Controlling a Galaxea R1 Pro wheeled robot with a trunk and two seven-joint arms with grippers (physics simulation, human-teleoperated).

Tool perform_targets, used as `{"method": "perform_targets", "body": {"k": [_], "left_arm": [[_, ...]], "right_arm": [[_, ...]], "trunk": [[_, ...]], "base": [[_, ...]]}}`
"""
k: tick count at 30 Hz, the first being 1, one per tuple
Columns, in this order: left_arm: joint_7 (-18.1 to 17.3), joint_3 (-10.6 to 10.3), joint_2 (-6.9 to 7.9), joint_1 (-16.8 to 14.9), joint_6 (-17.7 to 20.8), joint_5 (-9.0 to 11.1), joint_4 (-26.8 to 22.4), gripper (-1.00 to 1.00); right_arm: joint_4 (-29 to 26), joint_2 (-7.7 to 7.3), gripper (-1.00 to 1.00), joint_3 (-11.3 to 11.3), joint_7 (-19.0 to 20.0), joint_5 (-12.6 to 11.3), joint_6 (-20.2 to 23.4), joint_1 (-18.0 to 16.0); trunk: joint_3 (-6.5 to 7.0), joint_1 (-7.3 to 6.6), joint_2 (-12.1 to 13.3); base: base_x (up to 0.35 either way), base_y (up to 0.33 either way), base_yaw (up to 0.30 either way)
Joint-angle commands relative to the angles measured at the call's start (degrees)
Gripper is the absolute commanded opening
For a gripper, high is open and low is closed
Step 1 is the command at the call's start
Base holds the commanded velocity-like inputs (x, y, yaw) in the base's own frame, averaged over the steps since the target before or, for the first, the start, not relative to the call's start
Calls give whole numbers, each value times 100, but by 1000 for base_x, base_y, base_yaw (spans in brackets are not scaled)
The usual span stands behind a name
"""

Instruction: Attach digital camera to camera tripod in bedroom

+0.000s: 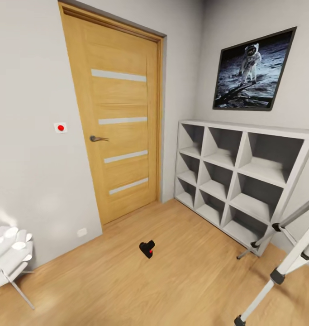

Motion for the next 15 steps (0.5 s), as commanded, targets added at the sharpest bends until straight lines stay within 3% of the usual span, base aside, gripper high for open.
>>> {"method": "perform_targets", "body": {"k": [1,15], "left_arm": [[2,-5,0,4,-5,29,-11,100],[-13,-5,-8,4,-24,28,-11,100]], "right_arm": [[7,-3,100,12,15,44,10,-7],[7,-29,100,12,8,44,14,-7]], "trunk": [[-5,3,-2],[-5,3,-2]], "base": [[322,0,0],[321,27,0]]}}
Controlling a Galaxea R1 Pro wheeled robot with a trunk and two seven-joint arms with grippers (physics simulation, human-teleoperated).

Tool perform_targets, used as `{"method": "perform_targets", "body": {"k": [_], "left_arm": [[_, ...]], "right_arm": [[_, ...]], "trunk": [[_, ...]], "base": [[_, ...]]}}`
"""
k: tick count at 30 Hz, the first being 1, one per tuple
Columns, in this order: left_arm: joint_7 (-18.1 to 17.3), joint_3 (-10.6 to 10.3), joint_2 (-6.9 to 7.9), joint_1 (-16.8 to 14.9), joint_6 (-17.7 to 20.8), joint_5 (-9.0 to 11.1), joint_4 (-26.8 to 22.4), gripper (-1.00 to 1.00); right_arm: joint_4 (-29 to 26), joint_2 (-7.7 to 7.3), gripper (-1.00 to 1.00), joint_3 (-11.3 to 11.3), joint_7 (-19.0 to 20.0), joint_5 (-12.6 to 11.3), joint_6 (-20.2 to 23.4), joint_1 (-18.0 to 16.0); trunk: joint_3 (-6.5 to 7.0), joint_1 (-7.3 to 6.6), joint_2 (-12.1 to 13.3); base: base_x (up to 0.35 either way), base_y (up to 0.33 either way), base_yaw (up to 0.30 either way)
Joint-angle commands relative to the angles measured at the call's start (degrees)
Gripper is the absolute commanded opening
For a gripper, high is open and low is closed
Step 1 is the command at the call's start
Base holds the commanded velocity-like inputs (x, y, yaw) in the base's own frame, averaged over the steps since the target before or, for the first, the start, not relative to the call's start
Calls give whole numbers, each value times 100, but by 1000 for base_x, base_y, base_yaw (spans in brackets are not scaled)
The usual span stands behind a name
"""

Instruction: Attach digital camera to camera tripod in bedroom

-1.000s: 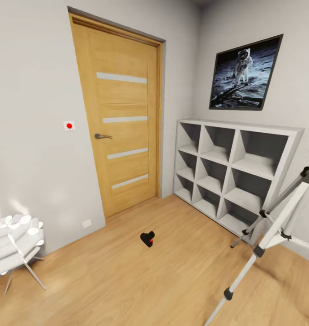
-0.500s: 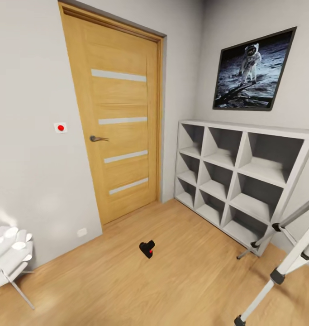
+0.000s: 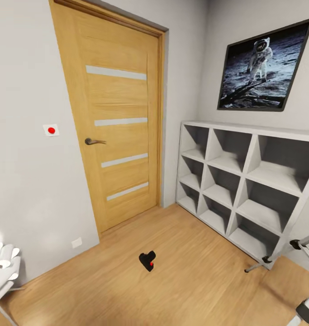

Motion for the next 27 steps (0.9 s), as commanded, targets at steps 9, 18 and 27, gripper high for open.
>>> {"method": "perform_targets", "body": {"k": [9,18,27], "left_arm": [[-2,-5,7,4,-32,28,-11,100],[-2,-7,4,4,-45,29,-11,100],[0,-9,1,4,-57,31,-11,100]], "right_arm": [[8,-18,100,12,13,45,6,-8],[8,-19,100,12,13,45,0,-8],[8,-19,100,12,21,45,-3,-8]], "trunk": [[-4,3,-2],[-4,3,-2],[-4,3,-2]], "base": [[300,191,0],[180,147,0],[14,11,0]]}}
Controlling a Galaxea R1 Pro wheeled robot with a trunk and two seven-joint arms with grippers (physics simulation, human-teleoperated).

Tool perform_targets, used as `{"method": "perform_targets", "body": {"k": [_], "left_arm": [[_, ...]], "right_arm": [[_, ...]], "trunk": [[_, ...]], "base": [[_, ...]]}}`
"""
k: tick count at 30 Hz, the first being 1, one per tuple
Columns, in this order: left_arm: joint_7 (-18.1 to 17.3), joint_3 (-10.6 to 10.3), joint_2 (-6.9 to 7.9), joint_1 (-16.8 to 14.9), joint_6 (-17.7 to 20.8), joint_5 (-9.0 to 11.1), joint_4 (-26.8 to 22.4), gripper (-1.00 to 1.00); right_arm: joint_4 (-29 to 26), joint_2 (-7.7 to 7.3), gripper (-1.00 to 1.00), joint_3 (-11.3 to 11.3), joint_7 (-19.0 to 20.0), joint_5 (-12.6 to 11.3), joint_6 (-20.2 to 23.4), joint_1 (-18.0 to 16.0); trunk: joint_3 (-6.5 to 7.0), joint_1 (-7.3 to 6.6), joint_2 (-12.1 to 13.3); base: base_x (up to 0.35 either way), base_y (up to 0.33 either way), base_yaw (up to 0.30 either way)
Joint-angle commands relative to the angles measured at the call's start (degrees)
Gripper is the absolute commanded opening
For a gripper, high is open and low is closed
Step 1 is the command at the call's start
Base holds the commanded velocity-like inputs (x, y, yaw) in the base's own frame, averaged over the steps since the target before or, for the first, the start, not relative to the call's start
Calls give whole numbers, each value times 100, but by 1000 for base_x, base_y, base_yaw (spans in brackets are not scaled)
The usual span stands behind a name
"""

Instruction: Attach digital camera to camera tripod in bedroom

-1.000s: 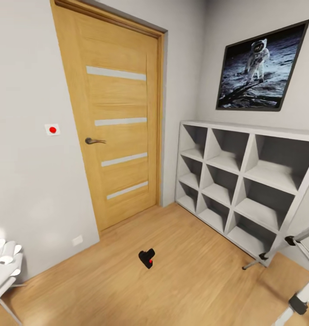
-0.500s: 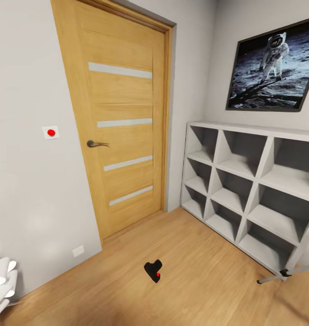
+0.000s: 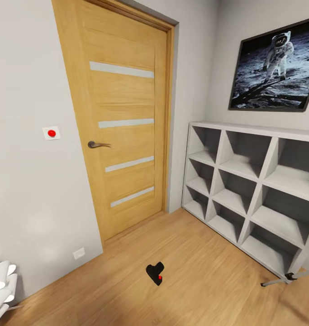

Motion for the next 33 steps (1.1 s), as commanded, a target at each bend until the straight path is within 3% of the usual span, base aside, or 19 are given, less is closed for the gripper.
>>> {"method": "perform_targets", "body": {"k": [1,25,33], "left_arm": [[0,-7,-2,4,-5,29,-11,100],[7,-11,-9,4,-3,26,-11,100],[7,-11,-10,4,-3,26,-11,100]], "right_arm": [[7,-1,100,12,15,44,9,-7],[7,0,100,12,-1,44,31,-7],[7,3,100,12,-2,42,30,-7]], "trunk": [[-4,0,-3],[-4,0,-3],[-4,0,-3]], "base": [[29,6,0],[247,150,0],[76,46,-98]]}}
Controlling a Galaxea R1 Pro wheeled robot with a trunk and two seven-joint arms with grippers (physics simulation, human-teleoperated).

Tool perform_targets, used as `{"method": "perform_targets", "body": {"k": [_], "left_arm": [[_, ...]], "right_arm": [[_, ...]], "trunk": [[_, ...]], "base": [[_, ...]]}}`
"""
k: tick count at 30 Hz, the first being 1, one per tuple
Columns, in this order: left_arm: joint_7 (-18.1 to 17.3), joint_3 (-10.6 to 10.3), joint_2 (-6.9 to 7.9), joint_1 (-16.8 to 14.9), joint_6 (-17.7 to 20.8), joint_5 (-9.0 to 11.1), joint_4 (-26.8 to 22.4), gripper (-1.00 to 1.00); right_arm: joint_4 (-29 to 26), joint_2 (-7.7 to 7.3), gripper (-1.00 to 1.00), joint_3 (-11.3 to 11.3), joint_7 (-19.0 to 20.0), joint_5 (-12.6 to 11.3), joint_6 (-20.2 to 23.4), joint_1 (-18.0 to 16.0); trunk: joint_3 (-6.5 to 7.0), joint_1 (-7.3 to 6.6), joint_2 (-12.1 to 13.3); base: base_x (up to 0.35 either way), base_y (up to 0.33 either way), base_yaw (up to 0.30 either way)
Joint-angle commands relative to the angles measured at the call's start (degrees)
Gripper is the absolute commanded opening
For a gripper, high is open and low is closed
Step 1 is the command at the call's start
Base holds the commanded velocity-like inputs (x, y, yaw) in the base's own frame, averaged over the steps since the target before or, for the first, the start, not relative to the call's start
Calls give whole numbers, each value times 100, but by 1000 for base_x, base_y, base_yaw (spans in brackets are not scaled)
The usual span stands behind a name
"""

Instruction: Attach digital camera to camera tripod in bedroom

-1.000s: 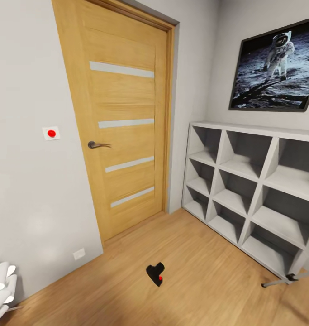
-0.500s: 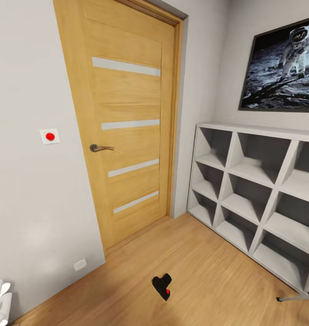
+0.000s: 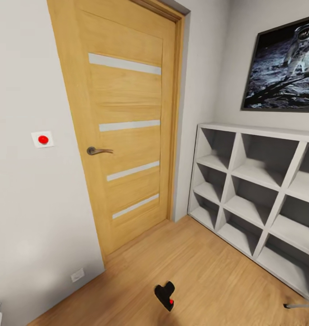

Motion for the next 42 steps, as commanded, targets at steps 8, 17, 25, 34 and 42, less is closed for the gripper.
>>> {"method": "perform_targets", "body": {"k": [8,17,25,34,42], "left_arm": [[7,9,5,4,-10,36,-11,100],[3,49,19,4,-11,79,-16,100],[-8,59,24,4,-8,87,-19,100],[-6,27,16,4,3,45,-20,100],[0,12,9,4,12,30,-20,100]], "right_arm": [[7,3,100,12,15,39,-7,-7],[7,36,100,12,15,38,-11,-7],[7,69,100,7,19,38,-11,-7],[7,50,100,4,21,34,-20,-7],[7,48,100,4,22,33,-20,-7]], "trunk": [[-4,0,-3],[-4,0,-3],[-4,0,-3],[-4,0,-3],[-4,0,-3]], "base": [[9,6,-223],[1,0,-242],[0,5,-248],[111,256,-249],[152,319,-249]]}}
